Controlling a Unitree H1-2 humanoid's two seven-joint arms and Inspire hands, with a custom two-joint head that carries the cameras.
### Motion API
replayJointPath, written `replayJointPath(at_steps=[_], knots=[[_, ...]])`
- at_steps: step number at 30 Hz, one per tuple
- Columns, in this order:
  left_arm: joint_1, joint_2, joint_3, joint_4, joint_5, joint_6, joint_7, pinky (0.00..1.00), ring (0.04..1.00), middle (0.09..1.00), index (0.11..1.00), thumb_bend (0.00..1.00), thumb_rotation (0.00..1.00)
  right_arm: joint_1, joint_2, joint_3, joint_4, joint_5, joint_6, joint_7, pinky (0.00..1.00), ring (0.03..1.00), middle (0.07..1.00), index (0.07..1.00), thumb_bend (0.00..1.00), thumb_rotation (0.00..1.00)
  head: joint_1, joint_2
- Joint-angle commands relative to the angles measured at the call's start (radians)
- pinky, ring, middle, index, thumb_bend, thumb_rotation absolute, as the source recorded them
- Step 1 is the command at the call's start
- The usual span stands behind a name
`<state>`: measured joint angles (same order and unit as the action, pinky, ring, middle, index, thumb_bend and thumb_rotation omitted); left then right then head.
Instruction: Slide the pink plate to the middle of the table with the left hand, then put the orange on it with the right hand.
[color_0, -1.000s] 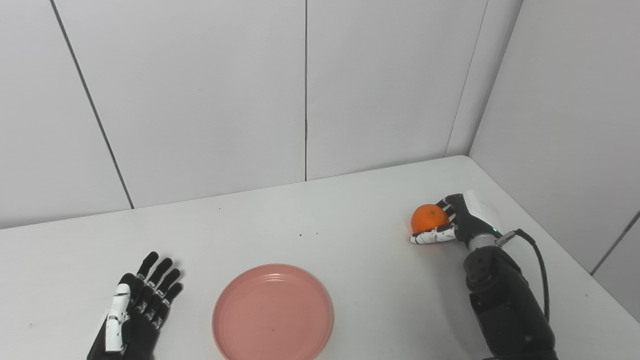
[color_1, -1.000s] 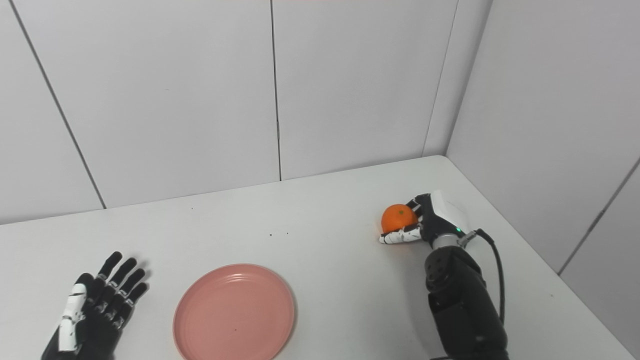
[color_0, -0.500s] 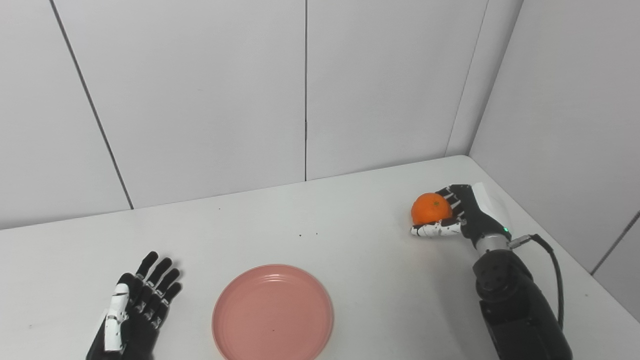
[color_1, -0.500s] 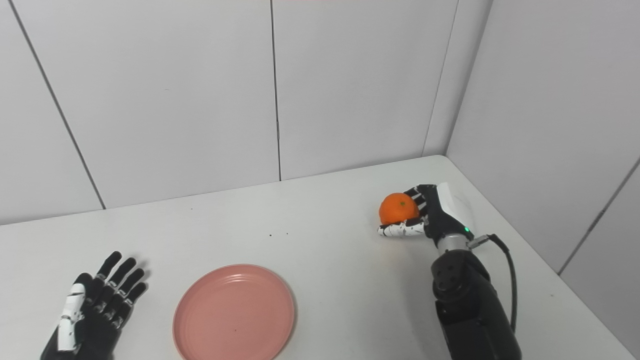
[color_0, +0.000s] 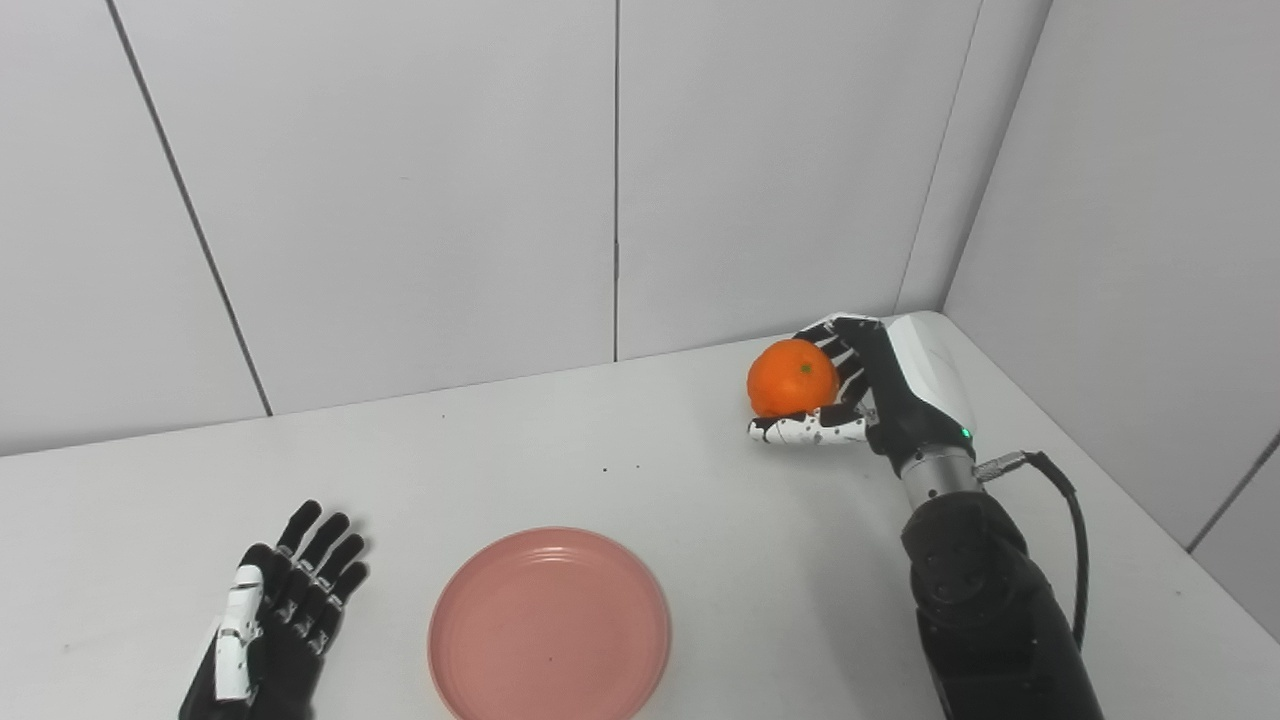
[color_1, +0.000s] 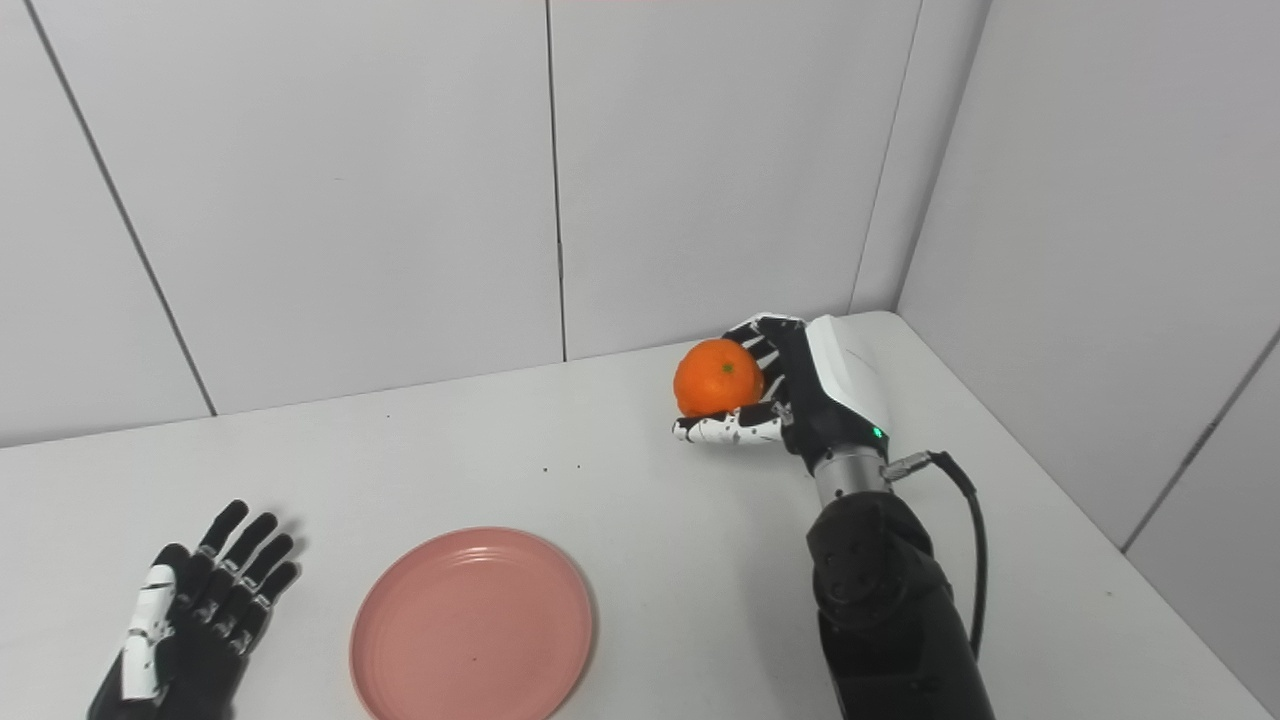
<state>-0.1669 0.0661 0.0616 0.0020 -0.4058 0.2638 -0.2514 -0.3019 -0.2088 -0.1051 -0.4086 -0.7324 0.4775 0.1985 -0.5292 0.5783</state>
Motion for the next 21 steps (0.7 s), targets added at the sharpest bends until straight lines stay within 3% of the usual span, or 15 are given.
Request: replayJointPath(at_steps=[1, 6, 14, 21], knots=[[0.026, -0.008, -0.011, 0.019, 0.025, 0.03, 0.026, 0.94, 0.921, 0.925, 0.915, 0.33, 1.0, -0.051, 0.022, 0.022, -0.063, -0.037, -0.008, 0.022, 0.38, 0.437, 0.481, 0.513, 0.63, 0.16, 0.022, 0.004], [0.032, -0.023, -0.016, 0.008, 0.028, 0.031, 0.042, 0.92, 0.91, 0.917, 0.906, 0.35, 1.0, -0.057, 0.061, 0.082, -0.092, -0.073, -0.009, 0.052, 0.37, 0.436, 0.476, 0.511, 0.63, 0.13, 0.058, 0.01], [0.047, -0.057, -0.036, -0.026, 0.076, 0.031, 0.085, 0.9, 0.899, 0.905, 0.891, 0.37, 1.0, -0.041, 0.109, 0.219, -0.035, -0.032, -0.063, 0.014, 0.35, 0.439, 0.484, 0.512, 0.64, 0.1, 0.153, 0.023], [0.063, -0.085, -0.059, -0.067, 0.105, 0.047, 0.117, 0.9, 0.899, 0.904, 0.888, 0.38, 1.0, -0.012, 0.152, 0.309, -0.013, -0.037, -0.062, -0.014, 0.34, 0.424, 0.486, 0.511, 0.66, 0.11, 0.236, 0.042]])
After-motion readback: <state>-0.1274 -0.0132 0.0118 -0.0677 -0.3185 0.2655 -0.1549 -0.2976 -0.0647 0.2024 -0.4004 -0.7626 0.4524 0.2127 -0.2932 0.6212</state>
